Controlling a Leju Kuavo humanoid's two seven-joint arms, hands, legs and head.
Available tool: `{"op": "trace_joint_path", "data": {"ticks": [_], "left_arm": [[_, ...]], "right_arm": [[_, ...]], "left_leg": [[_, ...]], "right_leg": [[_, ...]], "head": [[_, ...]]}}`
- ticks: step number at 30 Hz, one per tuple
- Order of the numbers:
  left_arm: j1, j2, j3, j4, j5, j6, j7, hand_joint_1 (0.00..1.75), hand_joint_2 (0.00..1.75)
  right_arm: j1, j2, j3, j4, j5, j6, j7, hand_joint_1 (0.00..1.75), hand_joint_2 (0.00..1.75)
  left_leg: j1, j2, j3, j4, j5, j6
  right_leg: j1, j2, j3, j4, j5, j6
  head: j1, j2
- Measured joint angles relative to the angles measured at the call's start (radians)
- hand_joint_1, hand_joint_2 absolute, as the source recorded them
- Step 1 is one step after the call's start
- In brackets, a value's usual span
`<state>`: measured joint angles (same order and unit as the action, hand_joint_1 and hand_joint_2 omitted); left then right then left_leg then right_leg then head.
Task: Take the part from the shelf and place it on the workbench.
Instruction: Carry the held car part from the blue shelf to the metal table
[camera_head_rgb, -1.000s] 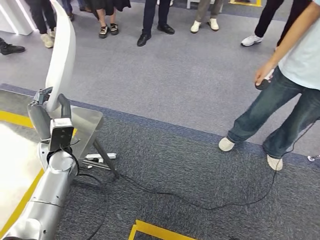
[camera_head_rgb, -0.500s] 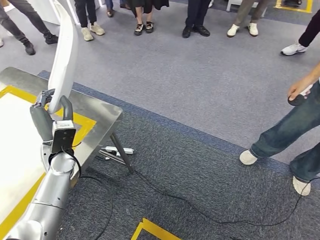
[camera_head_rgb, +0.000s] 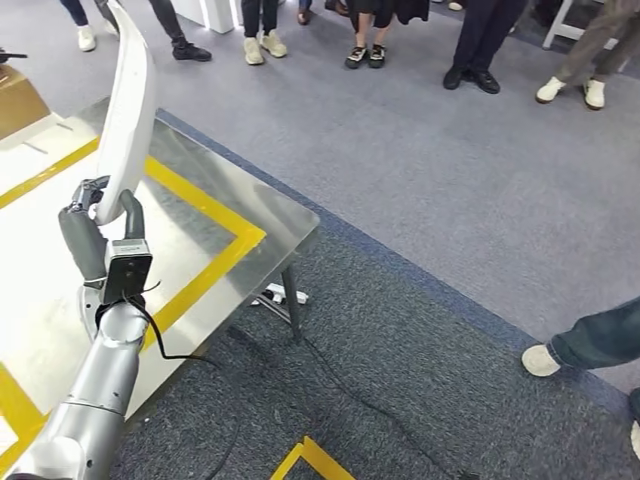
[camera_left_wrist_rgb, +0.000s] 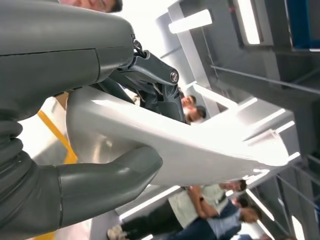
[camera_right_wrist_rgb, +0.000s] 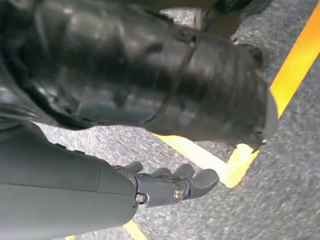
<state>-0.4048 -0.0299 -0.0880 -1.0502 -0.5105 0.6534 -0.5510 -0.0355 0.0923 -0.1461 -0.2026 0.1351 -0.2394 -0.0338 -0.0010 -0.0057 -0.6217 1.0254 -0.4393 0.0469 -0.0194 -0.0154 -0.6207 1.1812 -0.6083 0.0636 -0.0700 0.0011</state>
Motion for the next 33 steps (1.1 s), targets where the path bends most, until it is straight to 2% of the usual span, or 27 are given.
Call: {"op": "trace_joint_path", "data": {"ticks": [1,2,3,4,5,6,7,9,10,11,12,13,15,17,18,19,20,22,23,24,26,27,28,30,31,32,33], "left_arm": [[0.001,-0.002,0.0,0.0,-0.001,0.0,0.0,1.75,1.75],[0.003,-0.004,0.0,0.0,-0.002,0.0,0.001,1.75,1.75],[0.005,-0.004,0.0,0.0,-0.003,0.0,0.002,1.75,1.75],[0.005,-0.004,0.0,0.0,-0.004,0.0,0.003,1.75,1.75],[0.006,-0.005,0.0,0.0,-0.007,0.0,0.004,1.75,1.75],[0.006,-0.005,0.0,0.0,-0.009,0.0,0.004,1.75,1.75],[0.005,-0.006,0.001,0.0,-0.011,0.0,0.005,1.75,1.75],[0.005,-0.006,0.001,0.0,-0.013,0.0,0.006,1.75,1.75],[0.006,-0.005,0.001,0.0,-0.014,0.0,0.007,1.75,1.75],[0.008,-0.003,0.002,0.0,-0.014,0.0,0.007,1.75,1.75],[0.008,-0.001,0.002,0.0,-0.014,0.0,0.008,1.75,1.75],[0.007,0.001,0.003,0.0,-0.015,0.0,0.008,1.75,1.75],[0.004,0.001,0.003,0.0,-0.016,0.0,0.008,1.75,1.75],[0.006,0.001,0.003,0.0,-0.016,0.0,0.01,1.75,1.75],[0.008,0.001,0.003,0.0,-0.016,0.0,0.01,1.75,1.75],[0.009,0.002,0.003,0.0,-0.016,0.0,0.01,1.75,1.75],[0.009,0.002,0.004,0.0,-0.016,0.0,0.01,1.75,1.75],[0.006,0.002,0.004,0.0,-0.016,0.0,0.01,1.75,1.75],[0.005,0.002,0.004,0.0,-0.017,0.0,0.01,1.75,1.75],[0.004,0.002,0.004,0.0,-0.017,0.0,0.01,1.75,1.75],[0.005,0.004,0.006,-0.001,-0.019,0.0,0.01,1.75,1.75],[0.004,0.004,0.007,-0.001,-0.02,0.0,0.01,1.75,1.75],[0.002,0.004,0.008,-0.001,-0.021,0.0,0.01,1.75,1.75],[-0.001,-0.001,0.011,-0.002,-0.023,0.0,0.009,1.75,1.75],[-0.002,-0.002,0.012,-0.001,-0.024,0.0,0.008,1.75,1.75],[0.0,-0.005,0.012,-0.001,-0.024,0.0,0.008,1.75,1.75],[0.002,-0.006,0.012,0.0,-0.025,0.0,0.008,1.75,1.75]], "right_arm": [[0.001,0.0,0.0,0.0,0.001,-0.001,0.0,0.0,0.0],[0.003,0.0,0.0,0.0,0.001,-0.002,0.001,0.0,0.0],[0.004,0.0,0.0,0.0,0.002,-0.002,0.001,0.0,0.0],[0.005,0.0,0.0,0.0,0.003,-0.003,0.001,0.0,0.0],[0.005,0.0,0.0,0.0,0.005,-0.003,0.001,0.0,0.0],[0.004,0.0,0.0,0.0,0.007,-0.004,0.001,0.0,0.0],[0.004,0.0,0.0,0.001,0.009,-0.004,0.001,0.0,0.0],[0.004,0.0,0.001,0.002,0.013,-0.005,0.001,0.0,0.0],[0.003,0.0,0.001,0.002,0.014,-0.005,0.001,0.0,0.0],[0.002,0.0,0.001,0.002,0.015,-0.005,0.001,0.0,0.0],[0.002,0.0,0.0,0.002,0.016,-0.005,0.001,0.0,0.0],[0.002,0.0,0.0,0.002,0.016,-0.005,0.001,0.0,0.0],[0.004,0.0,0.0,0.002,0.016,-0.005,0.001,0.0,0.0],[0.005,0.0,0.0,0.002,0.016,-0.005,0.001,0.0,0.0],[0.005,0.0,0.0,0.002,0.016,-0.005,0.001,0.0,0.0],[0.005,0.0,0.0,0.002,0.016,-0.005,0.001,0.0,0.0],[0.004,0.0,0.0,0.002,0.017,-0.005,0.001,0.0,0.0],[0.003,0.0,0.0,0.002,0.017,-0.005,0.001,0.0,0.0],[0.002,0.0,0.001,0.002,0.017,-0.005,0.001,0.0,0.0],[0.001,0.0,0.001,0.002,0.017,-0.005,0.001,0.0,0.0],[0.0,0.0,0.001,0.002,0.018,-0.005,0.001,0.0,0.0],[0.0,0.0,0.001,0.002,0.018,-0.005,0.001,0.0,0.0],[-0.001,0.0,0.001,0.001,0.019,-0.005,0.001,0.0,0.0],[0.0,0.0,0.001,0.001,0.019,-0.005,0.0,0.0,0.0],[0.001,0.0,0.001,0.001,0.019,-0.005,0.0,0.0,0.0],[0.002,0.0,0.001,0.001,0.019,-0.005,0.001,0.0,0.0],[0.003,0.0,0.001,0.001,0.02,-0.005,0.001,0.0,0.0]], "left_leg": [[0.0,-0.013,0.0,0.0,-0.001,0.003],[-0.001,-0.027,0.0,0.0,-0.001,0.003],[-0.001,-0.043,0.001,0.001,-0.002,0.003],[-0.001,-0.058,0.002,0.002,-0.002,0.002],[0.0,-0.072,0.003,0.003,-0.003,0.001],[0.0,-0.086,0.002,0.005,-0.005,-0.003],[0.001,-0.098,-0.001,0.009,-0.006,-0.008],[0.006,-0.121,-0.01,0.012,-0.004,-0.021],[0.009,-0.135,-0.014,0.012,-0.001,-0.029],[0.011,-0.137,-0.016,0.011,-0.001,-0.036],[0.009,-0.119,-0.02,0.02,-0.008,-0.041],[0.007,-0.091,-0.031,0.045,-0.023,-0.046],[0.006,-0.025,-0.079,0.151,-0.075,-0.055],[0.012,-0.006,-0.133,0.261,-0.112,-0.062],[0.014,-0.003,-0.141,0.276,-0.106,-0.065],[0.016,0.001,-0.129,0.252,-0.083,-0.066],[0.016,0.011,-0.099,0.192,-0.047,-0.065],[0.008,0.061,-0.033,0.064,-0.002,-0.058],[0.002,0.08,-0.014,0.025,0.005,-0.052],[-0.004,0.09,-0.01,0.012,0.001,-0.045],[-0.004,0.067,-0.011,0.008,0.0,-0.032],[-0.002,0.055,-0.008,0.006,0.0,-0.026],[0.001,0.042,-0.005,0.002,0.001,-0.019],[0.005,0.017,-0.002,0.0,0.001,-0.009],[0.004,0.004,-0.002,0.0,0.0,-0.005],[0.003,-0.011,-0.001,0.0,-0.001,-0.003],[0.002,-0.027,-0.001,0.001,-0.001,-0.003]], "right_leg": [[0.0,0.01,-0.039,0.066,-0.022,0.001],[0.0,0.013,-0.068,0.108,-0.028,0.002],[0.0,0.015,-0.082,0.116,-0.013,0.002],[0.0,0.017,-0.075,0.082,0.022,0.001],[-0.001,0.028,-0.053,0.019,0.067,-0.001],[-0.004,0.054,-0.027,-0.047,0.101,-0.004],[-0.007,0.081,-0.001,-0.104,0.121,-0.007],[-0.009,0.114,0.023,-0.148,0.122,-0.013],[-0.008,0.105,0.028,-0.155,0.12,-0.018],[-0.008,0.092,0.032,-0.156,0.122,-0.023],[-0.009,0.078,0.037,-0.161,0.122,-0.03],[-0.01,0.063,0.043,-0.165,0.122,-0.037],[-0.009,0.033,0.052,-0.169,0.119,-0.048],[-0.008,0.002,0.058,-0.169,0.113,-0.05],[-0.009,-0.013,0.061,-0.169,0.11,-0.048],[-0.009,-0.028,0.065,-0.169,0.107,-0.046],[-0.009,-0.042,0.07,-0.169,0.103,-0.043],[-0.005,-0.065,0.08,-0.169,0.094,-0.034],[-0.001,-0.076,0.083,-0.169,0.091,-0.028],[0.002,-0.086,0.086,-0.17,0.087,-0.022],[0.004,-0.108,0.093,-0.175,0.081,-0.01],[0.002,-0.102,0.095,-0.172,0.073,-0.004],[0.001,-0.082,0.088,-0.153,0.058,0.0],[-0.001,-0.02,0.038,-0.049,0.006,0.002],[-0.001,-0.001,0.0,0.021,-0.021,0.001],[0.0,0.008,-0.036,0.078,-0.035,0.0],[0.001,0.012,-0.058,0.102,-0.029,-0.001]], "head": [[0.002,0.0],[0.003,0.0],[0.003,0.0],[0.003,0.0],[0.003,0.0],[0.003,0.0],[0.003,0.0],[0.002,0.0],[0.002,0.0],[0.003,0.0],[0.0,0.0],[-0.004,0.0],[-0.011,0.0],[-0.012,0.0],[-0.012,0.0],[-0.012,0.0],[-0.012,0.0],[-0.012,0.0],[-0.012,0.0],[-0.011,0.0],[-0.009,0.0],[-0.008,0.0],[-0.006,0.0],[0.001,0.0],[0.004,0.0],[0.005,0.0],[0.005,0.0]]}}
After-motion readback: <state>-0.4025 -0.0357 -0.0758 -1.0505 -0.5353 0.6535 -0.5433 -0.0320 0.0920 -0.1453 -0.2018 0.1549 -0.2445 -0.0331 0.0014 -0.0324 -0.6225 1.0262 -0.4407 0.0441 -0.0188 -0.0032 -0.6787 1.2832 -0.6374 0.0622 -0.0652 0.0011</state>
